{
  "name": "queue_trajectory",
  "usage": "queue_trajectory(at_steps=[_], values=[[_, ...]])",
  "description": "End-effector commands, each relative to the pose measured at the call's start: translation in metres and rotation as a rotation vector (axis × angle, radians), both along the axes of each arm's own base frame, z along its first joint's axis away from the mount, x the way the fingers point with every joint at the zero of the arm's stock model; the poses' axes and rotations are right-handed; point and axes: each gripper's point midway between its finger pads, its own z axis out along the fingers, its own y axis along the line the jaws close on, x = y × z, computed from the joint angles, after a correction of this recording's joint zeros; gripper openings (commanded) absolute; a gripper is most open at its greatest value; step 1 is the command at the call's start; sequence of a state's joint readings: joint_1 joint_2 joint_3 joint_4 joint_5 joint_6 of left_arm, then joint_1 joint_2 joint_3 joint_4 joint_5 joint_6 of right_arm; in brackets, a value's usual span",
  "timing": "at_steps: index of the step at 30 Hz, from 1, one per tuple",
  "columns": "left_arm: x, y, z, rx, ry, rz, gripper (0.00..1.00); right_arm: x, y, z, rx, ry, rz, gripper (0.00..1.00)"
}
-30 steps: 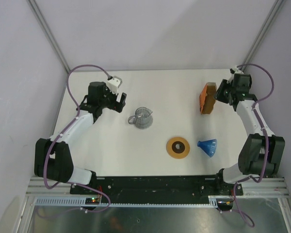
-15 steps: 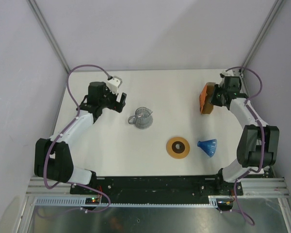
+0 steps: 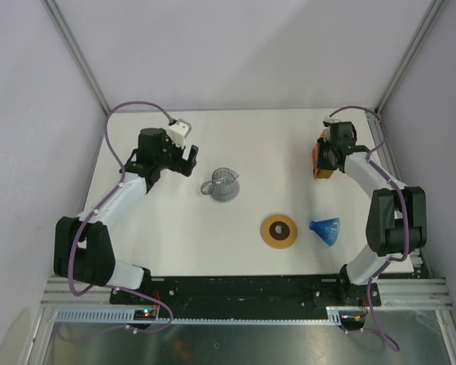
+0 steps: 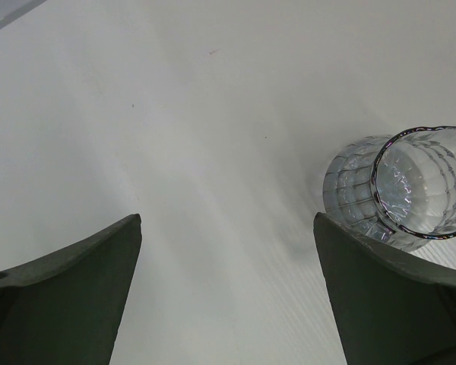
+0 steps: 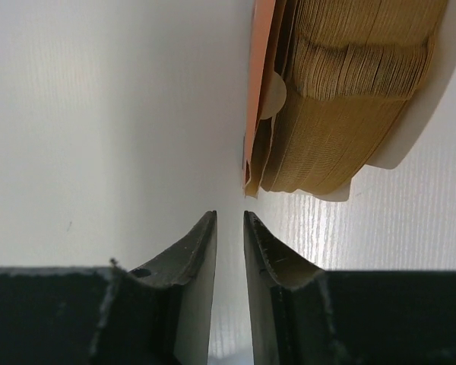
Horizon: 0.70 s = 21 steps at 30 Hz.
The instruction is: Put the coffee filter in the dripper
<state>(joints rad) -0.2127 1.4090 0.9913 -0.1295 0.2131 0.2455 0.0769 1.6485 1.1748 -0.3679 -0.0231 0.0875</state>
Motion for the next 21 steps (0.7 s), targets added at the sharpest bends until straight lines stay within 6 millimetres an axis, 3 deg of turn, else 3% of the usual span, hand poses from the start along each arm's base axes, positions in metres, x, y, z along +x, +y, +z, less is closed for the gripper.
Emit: queue_trajectory(at_steps=[1, 7, 21], values=[[0.0051, -0.0001, 0.0143, -0.009, -0.044, -0.008, 1.00, 0.0090, -0.0078, -0.0024, -0.062, -0.026, -0.013, 0.26], [0.0045, 0.0002, 0.0141, -0.008, -0.044, -0.008, 1.00, 0.0133, -0.0071, -0.0026, -0.051, -0.039, -0.005, 0.28], [0.0052, 0.0001, 0.0141, -0.009, -0.044, -0.007, 1.00, 0.0179, -0.0030, -0.0013, -0.014, -0.055, 0.012, 0.20]])
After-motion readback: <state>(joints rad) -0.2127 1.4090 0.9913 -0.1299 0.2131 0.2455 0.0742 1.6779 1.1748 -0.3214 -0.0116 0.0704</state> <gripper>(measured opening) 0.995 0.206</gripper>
